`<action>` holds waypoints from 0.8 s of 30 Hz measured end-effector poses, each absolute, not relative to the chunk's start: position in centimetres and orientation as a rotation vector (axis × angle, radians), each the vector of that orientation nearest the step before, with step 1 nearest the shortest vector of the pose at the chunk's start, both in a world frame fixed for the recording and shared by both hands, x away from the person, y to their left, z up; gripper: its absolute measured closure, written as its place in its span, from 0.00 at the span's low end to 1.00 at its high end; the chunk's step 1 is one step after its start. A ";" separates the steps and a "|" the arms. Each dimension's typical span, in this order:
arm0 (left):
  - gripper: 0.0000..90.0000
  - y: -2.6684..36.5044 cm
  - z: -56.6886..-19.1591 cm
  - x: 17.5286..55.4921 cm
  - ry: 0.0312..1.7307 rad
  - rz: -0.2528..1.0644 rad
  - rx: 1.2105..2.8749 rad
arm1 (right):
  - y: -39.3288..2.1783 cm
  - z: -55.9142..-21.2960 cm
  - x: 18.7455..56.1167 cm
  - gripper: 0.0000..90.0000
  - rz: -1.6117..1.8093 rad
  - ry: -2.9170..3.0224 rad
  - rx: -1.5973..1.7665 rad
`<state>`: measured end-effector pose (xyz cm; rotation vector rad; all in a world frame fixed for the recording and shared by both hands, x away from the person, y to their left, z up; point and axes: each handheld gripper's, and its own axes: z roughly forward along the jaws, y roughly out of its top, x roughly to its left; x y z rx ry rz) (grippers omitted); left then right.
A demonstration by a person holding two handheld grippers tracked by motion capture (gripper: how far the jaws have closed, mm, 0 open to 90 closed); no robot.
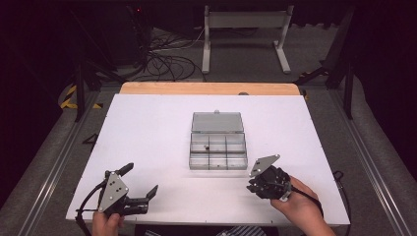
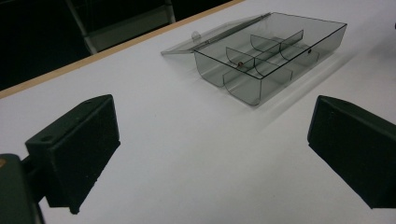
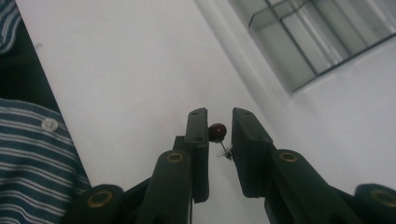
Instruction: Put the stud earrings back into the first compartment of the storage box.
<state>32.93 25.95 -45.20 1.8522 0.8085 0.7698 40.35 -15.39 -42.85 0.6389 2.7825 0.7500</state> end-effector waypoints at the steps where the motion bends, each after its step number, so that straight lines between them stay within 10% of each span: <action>1: 0.03 25.9 -45.2 32.9 0.808 0.770 1.852 | -15.3 -42.6 40.5 0.86 0.764 2.779 0.632; 24: 0.03 26.1 -45.1 33.0 0.796 0.781 1.857 | -10.6 -37.6 45.4 0.86 0.956 2.714 0.614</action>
